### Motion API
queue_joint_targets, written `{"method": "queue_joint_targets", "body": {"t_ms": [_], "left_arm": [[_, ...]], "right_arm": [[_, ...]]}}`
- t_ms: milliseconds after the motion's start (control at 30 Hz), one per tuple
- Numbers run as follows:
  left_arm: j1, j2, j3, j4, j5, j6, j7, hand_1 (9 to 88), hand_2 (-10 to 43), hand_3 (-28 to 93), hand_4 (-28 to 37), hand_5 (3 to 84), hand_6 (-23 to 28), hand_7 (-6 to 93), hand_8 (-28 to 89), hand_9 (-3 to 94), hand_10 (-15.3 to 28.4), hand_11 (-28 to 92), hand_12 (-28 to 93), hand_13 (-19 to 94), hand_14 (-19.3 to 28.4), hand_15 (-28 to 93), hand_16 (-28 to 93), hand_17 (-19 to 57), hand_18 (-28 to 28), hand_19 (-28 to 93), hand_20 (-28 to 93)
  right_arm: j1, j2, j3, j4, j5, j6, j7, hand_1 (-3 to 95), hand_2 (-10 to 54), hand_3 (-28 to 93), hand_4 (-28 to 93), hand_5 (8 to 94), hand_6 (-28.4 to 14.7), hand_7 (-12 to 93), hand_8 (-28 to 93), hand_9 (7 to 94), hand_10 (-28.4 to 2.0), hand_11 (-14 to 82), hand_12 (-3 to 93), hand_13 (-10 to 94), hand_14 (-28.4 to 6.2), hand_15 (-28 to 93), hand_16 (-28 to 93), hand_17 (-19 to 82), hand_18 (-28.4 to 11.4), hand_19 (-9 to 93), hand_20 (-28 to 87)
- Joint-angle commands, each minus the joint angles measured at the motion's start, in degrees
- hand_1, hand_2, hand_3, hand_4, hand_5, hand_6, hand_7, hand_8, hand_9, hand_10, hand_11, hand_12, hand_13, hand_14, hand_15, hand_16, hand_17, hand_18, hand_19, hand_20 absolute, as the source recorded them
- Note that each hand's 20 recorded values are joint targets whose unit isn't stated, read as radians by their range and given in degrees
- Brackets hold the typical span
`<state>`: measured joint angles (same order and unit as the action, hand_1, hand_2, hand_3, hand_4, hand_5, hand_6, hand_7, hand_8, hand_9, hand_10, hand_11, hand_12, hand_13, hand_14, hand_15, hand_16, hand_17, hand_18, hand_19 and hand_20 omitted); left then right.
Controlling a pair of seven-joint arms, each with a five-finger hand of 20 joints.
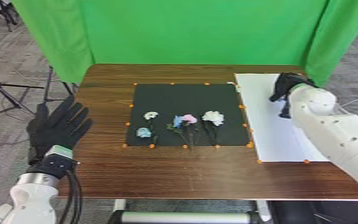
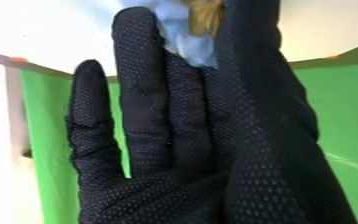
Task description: Arrange flowers
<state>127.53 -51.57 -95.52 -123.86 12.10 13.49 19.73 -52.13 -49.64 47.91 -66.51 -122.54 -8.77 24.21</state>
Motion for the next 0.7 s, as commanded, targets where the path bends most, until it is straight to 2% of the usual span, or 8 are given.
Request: {"method": "queue_joint_targets", "body": {"t_ms": [33,267,300,367,400,533,567,700], "left_arm": [[0.6,-0.76,-0.59,-0.42,-0.17,0.18,-0.51,26.3,9.5,69,-28.3,33.7,6.4,13.8,-9,25.5,13.7,20,12,13,12.7,29,-6,-6.8,12.0,25,9],[0.58,-1.07,-1.14,-0.23,-0.01,-0.16,-1.24,26.2,9.5,69,-28.3,33.7,6.4,13.8,-9,25.4,13.7,20,12,13,12.7,29,-6,-6.8,12.0,25,9],[0.61,-1.25,-1.39,-0.31,-0.48,-0.2,-1.55,26.2,9.5,69,-28.3,33.7,6.4,13.8,-9,25.4,13.7,20,12,13,12.8,29,-6,-6.8,12.0,25,9],[0.45,-1.19,-1.5,-0.2,-2.29,-0.62,-1.17,26.2,9.5,69,-28.3,33.7,6.4,13.8,-9,25.4,13.6,19,12,13,12.8,29,-6,-6.8,12.0,25,9],[0.29,-1.09,-1.5,-0.1,-2.59,-0.67,-1.06,26.3,9.5,69,-28.3,33.3,6.3,13.6,-9,25.4,13.6,19,12,13,12.8,29,-6,-6.8,11.9,25,9],[0.62,-1.14,-2.16,-0.08,-2.08,-1.05,-1.18,26.3,9.5,69,-28.3,32.7,6.0,13.6,-9,25.3,13.6,19,12,14,13.0,29,-6,-6.6,12.0,24,9],[0.46,-1.25,-2.22,-0.02,-1.7,-0.87,-1.81,26.2,9.5,69,-28.3,32.6,6.0,13.6,-9,25.3,13.6,19,12,14,12.9,29,-6,-6.6,12.0,24,9],[0.07,-1.14,-2.11,0.22,-1.58,-0.98,-1.91,26.2,9.5,69,-28.3,32.7,6.0,13.7,-9,25.4,13.5,19,12,14,12.9,29,-6,-6.6,12.0,24,9]], "right_arm": [[-7.31,2.29,3.59,-7.64,-4.59,5.98,-0.35,71.9,-7.0,39,-28,73.1,4.4,38,1,86.8,-6.2,9.1,42.6,71,-3.5,40,43,30,-16.2,72,42],[-20.99,5.06,14.03,-28.16,-3.87,4.03,3.26,63.2,-9.5,57,-28,75.9,2.5,37,2,89.2,-6.6,10.8,44.1,72,-4.9,45,42,32,-19.4,77,42],[-22.9,4.8,15.48,-30.22,-3.87,3.77,3.12,63.0,-9.5,58,-28,76.0,2.4,37,2,89.2,-6.6,10.8,44.0,72,-5.0,45,42,32,-19.5,77,42],[-26.46,4.2,17.45,-34.64,-3.96,3.53,3.49,62.1,-9.5,59,-28,76.1,2.1,36,2,89.1,-6.7,10.9,44.1,72,-5.1,45,41,32,-19.9,77,41],[-28.1,3.61,18.26,-36.32,-3.88,3.93,3.45,61.4,-9.5,61,-28,76.2,1.9,36,3,89.1,-6.8,10.8,43.9,72,-5.4,45,41,32,-20.1,78,41],[-31.5,0.59,18.69,-40.78,-3.86,3.73,3.51,60.1,-9.5,63,-28,76.4,1.7,35,3,89.0,-7.1,10.6,43.6,72,-5.8,45,41,32,-20.5,78,40],[-32.19,0.1,18.31,-41.46,-3.89,3.93,3.53,59.8,-9.5,63,-28,76.5,1.7,35,3,88.9,-7.3,10.5,43.4,72,-5.8,45,41,32,-20.5,78,40],[-33.74,-1.62,16.79,-42.97,-4.1,1.87,2.65,59.5,-9.5,64,-28,76.4,1.5,34,4,88.9,-7.3,10.5,43.0,72,-5.8,45,40,32,-20.6,78,40]]}}
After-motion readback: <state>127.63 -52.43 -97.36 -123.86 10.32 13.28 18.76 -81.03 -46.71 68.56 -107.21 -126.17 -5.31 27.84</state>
